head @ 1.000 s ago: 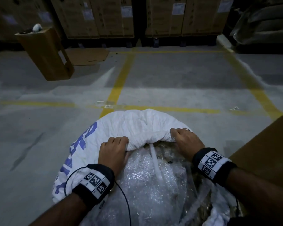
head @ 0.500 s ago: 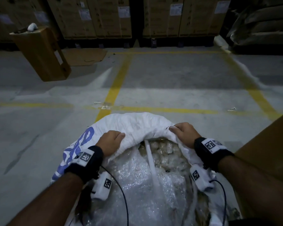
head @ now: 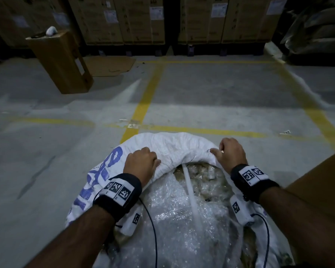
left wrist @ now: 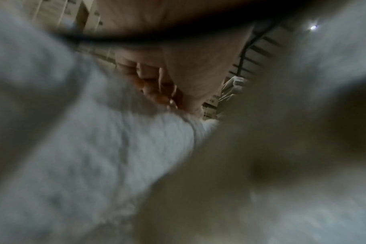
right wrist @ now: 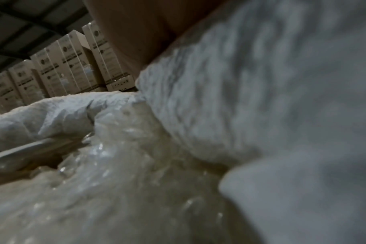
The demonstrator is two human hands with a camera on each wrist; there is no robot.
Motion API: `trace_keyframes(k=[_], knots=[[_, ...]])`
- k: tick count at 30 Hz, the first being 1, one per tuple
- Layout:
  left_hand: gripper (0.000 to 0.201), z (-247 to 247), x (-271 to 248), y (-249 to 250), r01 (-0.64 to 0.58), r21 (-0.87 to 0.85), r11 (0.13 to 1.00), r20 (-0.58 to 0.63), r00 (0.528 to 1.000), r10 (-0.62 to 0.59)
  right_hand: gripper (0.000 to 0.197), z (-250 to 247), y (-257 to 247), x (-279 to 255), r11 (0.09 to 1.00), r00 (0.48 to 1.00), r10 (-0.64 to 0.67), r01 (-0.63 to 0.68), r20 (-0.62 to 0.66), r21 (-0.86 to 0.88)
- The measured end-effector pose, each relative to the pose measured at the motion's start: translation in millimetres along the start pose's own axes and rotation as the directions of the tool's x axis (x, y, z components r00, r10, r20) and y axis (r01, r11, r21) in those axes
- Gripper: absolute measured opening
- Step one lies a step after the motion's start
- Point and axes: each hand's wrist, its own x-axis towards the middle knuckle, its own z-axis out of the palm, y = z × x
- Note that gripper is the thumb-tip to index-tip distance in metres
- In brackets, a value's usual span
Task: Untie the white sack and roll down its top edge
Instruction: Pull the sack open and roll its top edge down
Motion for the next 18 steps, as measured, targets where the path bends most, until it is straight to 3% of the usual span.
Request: trace_keyframes(k=[4, 6, 11, 14, 16, 18], knots=[[0.026, -18.9, -32.5, -13.4, -0.043, -0.103, 0.994, 0.058, 0.997, 0.049, 0.02, -3.0, -6.9, -14.2, 0.987, 0.993, -0.118, 0.118, 0.005, -0.108], [0.034, -24.2, -47.3, -18.0, 0.001, -0.152, 0.988, 0.09, 0.996, 0.013, 0.019, -7.5, -12.7, -21.7, 0.973, 0.989, -0.148, 0.144, -0.006, -0.182], [0.059, -23.4, -68.7, -32.4, 0.043, -0.043, 0.998, 0.241, 0.97, -0.032, 0.017, -23.3, -46.1, -40.2, 0.895, 0.943, -0.324, 0.278, -0.081, -0.349], [0.064, -22.2, -78.9, -40.6, 0.047, -0.082, 0.996, 0.254, 0.967, -0.025, 0.023, -16.1, -77.6, -51.9, 0.82, 0.832, -0.546, 0.508, -0.097, -0.262], [0.061, -20.4, -83.5, -46.4, 0.105, -0.154, 0.983, 0.259, 0.964, -0.062, 0.025, 0.0, -95.1, -61.2, 0.718, 0.73, -0.684, 0.669, -0.015, -0.193], [0.051, -18.3, -85.8, -51.9, 0.147, -0.181, 0.972, 0.252, 0.963, -0.099, 0.029, 18.6, -104.3, -70.1, 0.646, 0.66, -0.746, 0.75, 0.089, -0.146]])
